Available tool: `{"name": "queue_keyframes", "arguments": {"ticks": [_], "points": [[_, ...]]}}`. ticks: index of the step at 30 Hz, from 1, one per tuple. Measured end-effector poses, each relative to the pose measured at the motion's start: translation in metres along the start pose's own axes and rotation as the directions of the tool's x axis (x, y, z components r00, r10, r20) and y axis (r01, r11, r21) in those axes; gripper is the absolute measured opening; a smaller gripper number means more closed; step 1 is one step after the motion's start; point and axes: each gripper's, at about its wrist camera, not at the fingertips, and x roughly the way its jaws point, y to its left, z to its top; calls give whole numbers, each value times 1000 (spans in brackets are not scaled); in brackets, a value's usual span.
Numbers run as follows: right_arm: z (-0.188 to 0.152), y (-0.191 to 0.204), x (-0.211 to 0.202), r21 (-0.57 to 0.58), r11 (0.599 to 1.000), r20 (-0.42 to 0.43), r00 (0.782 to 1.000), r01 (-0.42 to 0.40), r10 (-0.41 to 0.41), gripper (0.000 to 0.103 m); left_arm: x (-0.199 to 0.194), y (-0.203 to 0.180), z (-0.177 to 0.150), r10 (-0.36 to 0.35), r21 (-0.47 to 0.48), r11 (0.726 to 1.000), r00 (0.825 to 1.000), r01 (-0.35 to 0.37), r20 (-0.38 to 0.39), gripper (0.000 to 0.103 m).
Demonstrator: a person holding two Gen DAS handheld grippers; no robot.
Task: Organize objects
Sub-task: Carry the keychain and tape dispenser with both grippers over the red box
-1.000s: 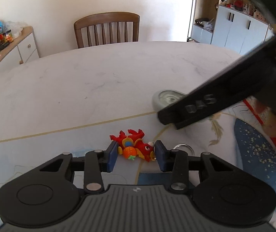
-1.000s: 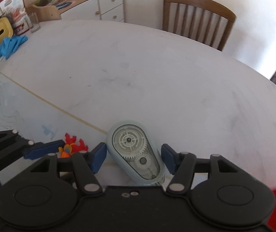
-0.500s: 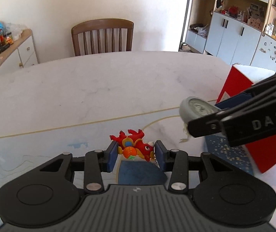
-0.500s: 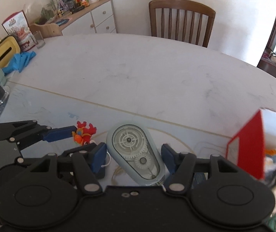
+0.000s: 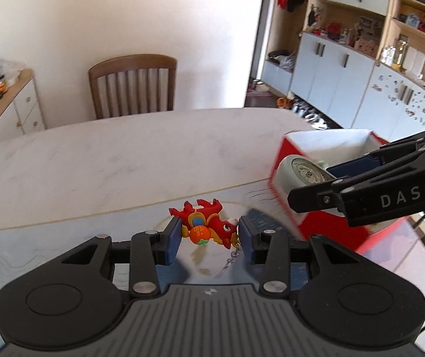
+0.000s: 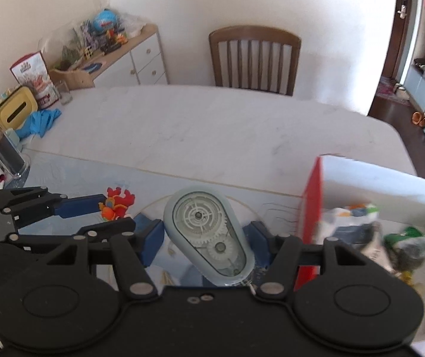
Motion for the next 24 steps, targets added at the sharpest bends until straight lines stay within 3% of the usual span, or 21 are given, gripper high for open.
{"name": "queue_keyframes", "arguments": {"ticks": [10,24], "points": [[-18,-55,-43,36,999,27,999,39,-40,61,-3,-63,38,-56,103,993,998,53,32,40],[-38,-156,-76,109,985,57,988,136,-143,61,41,-158,82,-136,145,980,991,133,10,40]]}}
